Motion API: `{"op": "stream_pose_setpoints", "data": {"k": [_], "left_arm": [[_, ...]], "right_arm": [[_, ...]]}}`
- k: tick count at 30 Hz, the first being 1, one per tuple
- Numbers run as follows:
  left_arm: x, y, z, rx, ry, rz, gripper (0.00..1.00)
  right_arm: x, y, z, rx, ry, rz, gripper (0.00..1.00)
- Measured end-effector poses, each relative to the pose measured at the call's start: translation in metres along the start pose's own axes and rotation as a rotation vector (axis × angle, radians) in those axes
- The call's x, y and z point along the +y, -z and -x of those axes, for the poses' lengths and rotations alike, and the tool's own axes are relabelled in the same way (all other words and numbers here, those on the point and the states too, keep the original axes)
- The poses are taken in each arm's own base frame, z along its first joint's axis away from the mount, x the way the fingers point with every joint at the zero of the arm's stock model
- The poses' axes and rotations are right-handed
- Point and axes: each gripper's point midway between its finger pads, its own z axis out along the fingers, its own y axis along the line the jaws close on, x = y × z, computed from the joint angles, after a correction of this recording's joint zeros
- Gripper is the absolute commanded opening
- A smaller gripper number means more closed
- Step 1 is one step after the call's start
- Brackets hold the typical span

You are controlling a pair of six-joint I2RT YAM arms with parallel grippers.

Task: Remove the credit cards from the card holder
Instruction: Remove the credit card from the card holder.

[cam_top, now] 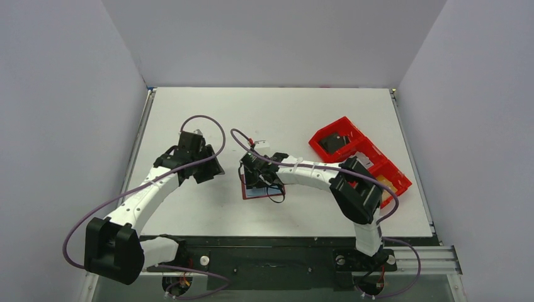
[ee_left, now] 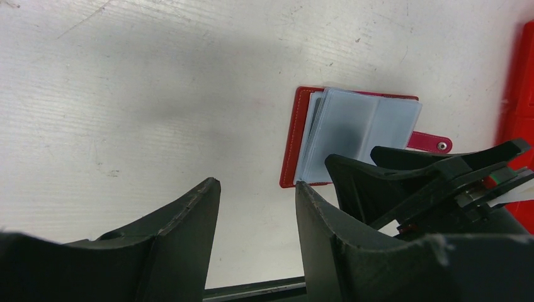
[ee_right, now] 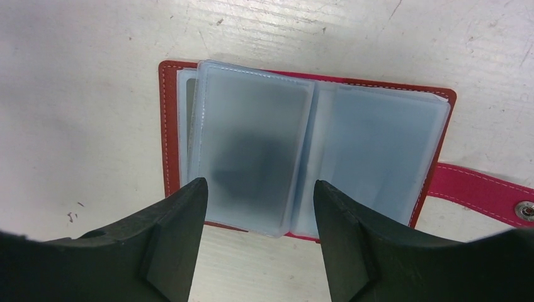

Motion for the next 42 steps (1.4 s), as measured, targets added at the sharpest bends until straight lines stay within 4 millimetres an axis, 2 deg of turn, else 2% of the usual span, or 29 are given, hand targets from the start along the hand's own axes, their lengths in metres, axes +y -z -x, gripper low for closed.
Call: {"op": "stream_pose_setpoints", "data": {"k": [13,15,23,31,42], "left_arm": [[-0.001,0.000,-0.001,0.009,0.001,-0.007,0.45],[-0.002,-0.001,-0.002,0.014,0.001,-0.008,0.45],[-0.003,-0.002,-0.002,0.019,0.004,-0.016,0.45],[-0.007,-0.008,-0.005,0.044,0.004,-0.035,0.45],[-0.025,-0.025,-0.026,0.131,-0.038,-0.089,0.40]], "right_arm": [[0.003,-0.013,-0.004,0.020,0.010,-0.018,0.55],[0.003,-0.013,-0.004,0.020,0.010,-0.017,0.52],[0.004,-0.015,-0.001,0.014,0.002,-0.006,0.26],[-0.003,-0.019,0.000,0.029,-0.056,0.060,0.01],[-0.003,-0.021,-0.003,0.094,-0.179,0.278,0.00]]}}
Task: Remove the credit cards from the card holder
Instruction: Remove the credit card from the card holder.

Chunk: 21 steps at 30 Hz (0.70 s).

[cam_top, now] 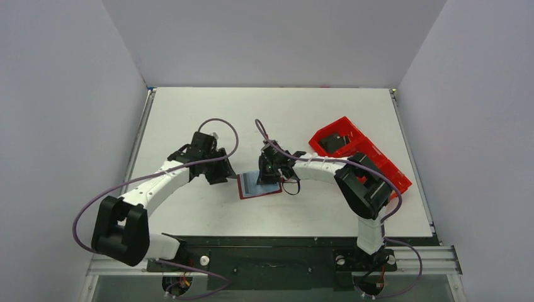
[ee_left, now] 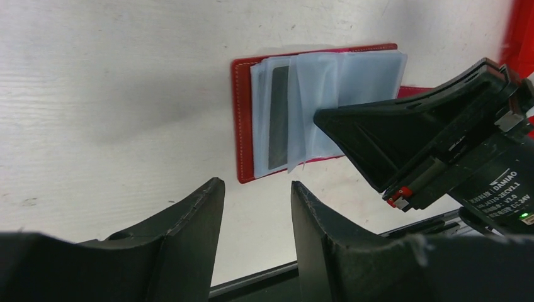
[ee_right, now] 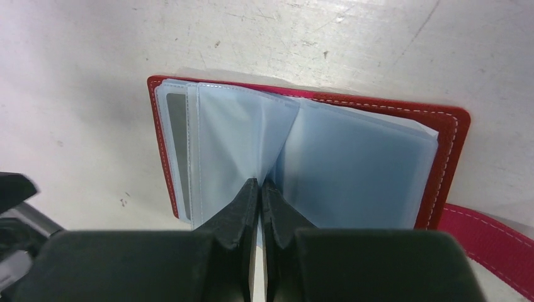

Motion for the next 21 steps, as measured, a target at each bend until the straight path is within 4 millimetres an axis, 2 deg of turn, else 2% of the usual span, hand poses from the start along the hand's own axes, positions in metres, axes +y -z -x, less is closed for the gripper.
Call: {"op": "stream_pose_setpoints", "data": {"k": [9,21], "left_arm": [[-0.017,-0.031,-0.024,0.103,-0.029,-0.038,0.37],[-0.023,-0.059,-0.038,0.162,-0.039,-0.055,0.37]], "right_arm": [[0.008,-0.004,0.000,0.010,-0.041,0.108,0.00],[0.009,-0.005,0.000,0.016,-0.069,0.153,0.00]]}}
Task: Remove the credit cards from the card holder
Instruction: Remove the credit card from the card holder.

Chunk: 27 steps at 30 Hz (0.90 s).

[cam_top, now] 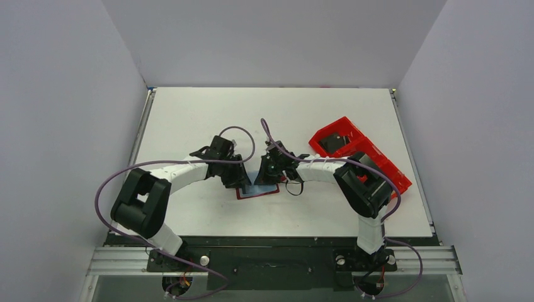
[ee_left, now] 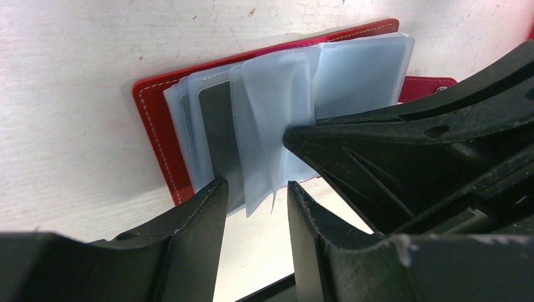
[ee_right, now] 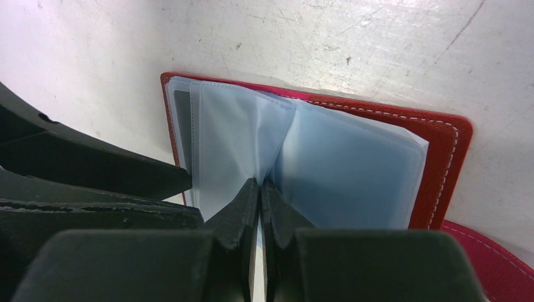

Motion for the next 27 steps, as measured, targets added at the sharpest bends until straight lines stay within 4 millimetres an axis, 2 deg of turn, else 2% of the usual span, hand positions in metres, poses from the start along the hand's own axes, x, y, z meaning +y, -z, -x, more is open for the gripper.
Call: {"op": "stream_pose_setpoints", "data": {"k": [8,10,13,18,27], "left_arm": [[-0.009,-0.011,0.000,0.011,-0.011,-0.045,0.37],[-0.011,-0.013,0.000,0.012,-0.011,-0.054,0.33],[-0.012,-0.015,0.002,0.009,-0.006,-0.058,0.20],[-0.009,-0.019,0.001,0.012,0.001,-0.047,0.00],[-0.005,-0.018,0.002,0.006,0.000,-0.024,0.00]], "right_arm": [[0.000,0.000,0.000,-0.001,-0.002,0.005,0.00],[0.000,0.000,0.000,-0.001,-0.002,0.005,0.00],[0.000,0.000,0.000,-0.001,-0.003,0.006,0.00],[0.001,0.000,0.000,0.002,-0.008,0.011,0.18],[0.002,0.011,-0.001,0.008,-0.010,-0.002,0.38]]}}
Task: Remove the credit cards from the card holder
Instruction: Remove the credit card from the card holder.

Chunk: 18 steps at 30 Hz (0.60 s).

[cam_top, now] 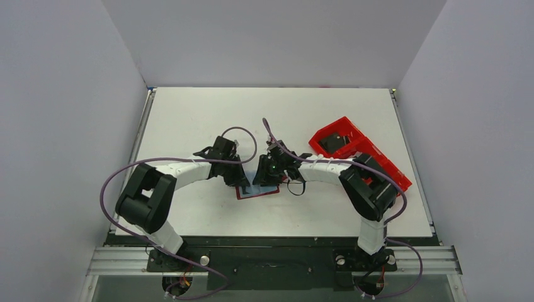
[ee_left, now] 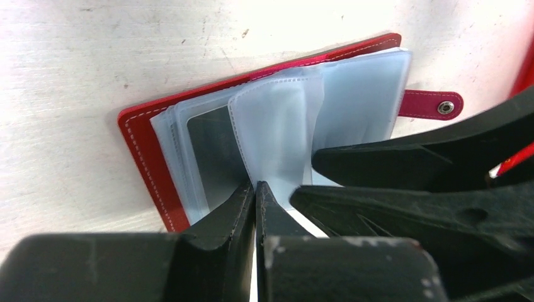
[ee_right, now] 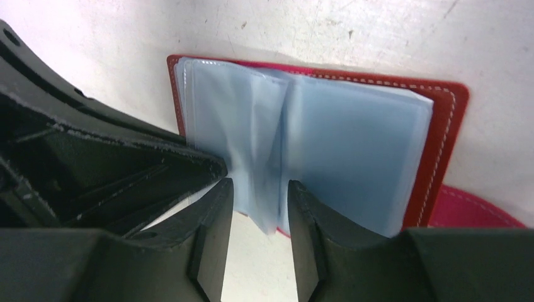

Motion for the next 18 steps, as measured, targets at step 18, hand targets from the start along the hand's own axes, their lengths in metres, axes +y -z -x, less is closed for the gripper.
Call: {"op": "stream_pose_setpoints", "data": {"k": [18], "left_arm": [[-0.033,0.028,0.012,-0.046,-0.117,-0.037,0.19]], "right_arm": [[0.005,0.068,0.030,-0.143,-0.002,-0.022,0.42]]}}
